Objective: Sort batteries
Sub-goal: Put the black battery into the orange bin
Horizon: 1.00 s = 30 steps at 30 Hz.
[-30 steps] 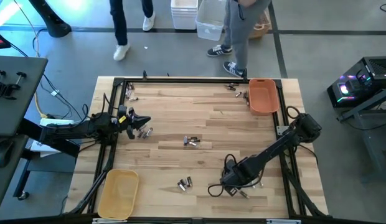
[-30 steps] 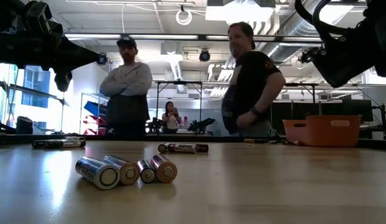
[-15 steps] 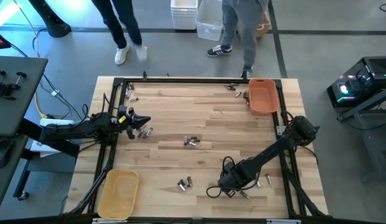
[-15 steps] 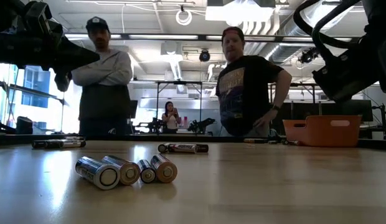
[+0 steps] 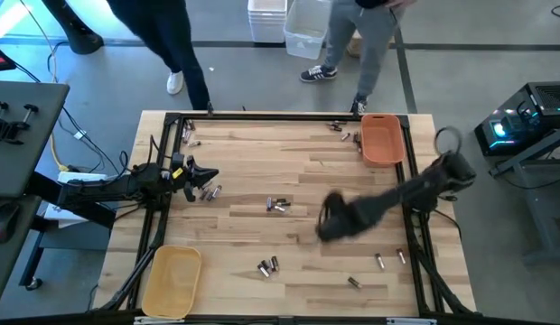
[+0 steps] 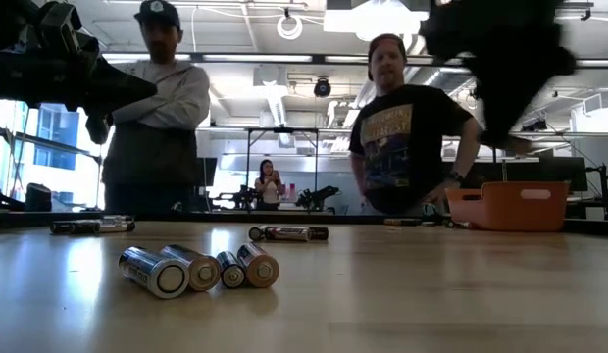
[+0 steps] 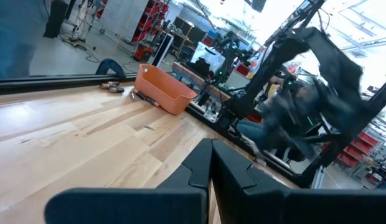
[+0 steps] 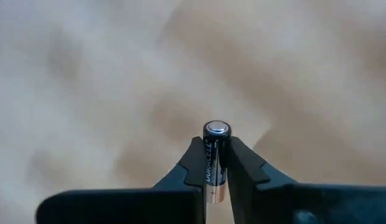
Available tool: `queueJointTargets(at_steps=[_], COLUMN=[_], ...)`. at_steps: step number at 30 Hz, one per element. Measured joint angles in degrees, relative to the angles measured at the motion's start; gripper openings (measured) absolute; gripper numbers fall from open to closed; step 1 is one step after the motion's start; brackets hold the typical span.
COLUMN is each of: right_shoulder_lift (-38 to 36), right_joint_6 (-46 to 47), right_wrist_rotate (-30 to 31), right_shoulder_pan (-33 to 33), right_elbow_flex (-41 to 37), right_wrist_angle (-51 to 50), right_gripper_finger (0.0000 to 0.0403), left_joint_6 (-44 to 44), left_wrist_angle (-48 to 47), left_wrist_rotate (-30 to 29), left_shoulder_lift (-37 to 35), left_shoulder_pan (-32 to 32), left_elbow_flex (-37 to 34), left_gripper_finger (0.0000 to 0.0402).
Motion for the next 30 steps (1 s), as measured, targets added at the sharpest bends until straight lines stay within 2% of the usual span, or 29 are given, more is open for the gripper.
queueJointTargets(at_steps=[3, 7, 11, 18, 22, 25, 30], right_shoulder_lift=[-4.1, -8.9, -12.1, -14.2, -14.2, -14.2, -14.2], right_joint_6=[-0.8, -3.7, -6.9, -16.0, -19.4, -24.2, -27.1], right_wrist_rotate=[5.7, 12.3, 16.1, 16.4, 11.9, 7.5, 6.1], right_shoulder_pan=[-8.7, -21.4, -33.6, -50.4, -56.8, -59.6, -61.4], right_elbow_flex=[-1.4, -4.1, -8.6, -17.5, -21.8, -23.3, -22.4], right_wrist_angle=[-6.6, -8.6, -6.6, 3.5, 10.6, 14.3, 14.3], right_gripper_finger=[0.0016, 0.0016, 0.0016, 0.0016, 0.002, 0.0051, 0.0121], left_joint_6=[0.0, 0.0, 0.0, 0.0, 0.0, 0.0, 0.0], left_wrist_angle=[0.0, 0.0, 0.0, 0.0, 0.0, 0.0, 0.0], left_wrist_rotate=[0.0, 0.0, 0.0, 0.0, 0.0, 0.0, 0.0], left_shoulder_lift=[0.0, 0.0, 0.0, 0.0, 0.0, 0.0, 0.0], left_shoulder_pan=[0.0, 0.0, 0.0, 0.0, 0.0, 0.0, 0.0], left_elbow_flex=[0.0, 0.0, 0.0, 0.0, 0.0, 0.0, 0.0], left_gripper_finger=[0.0, 0.0, 0.0, 0.0, 0.0, 0.0, 0.0])
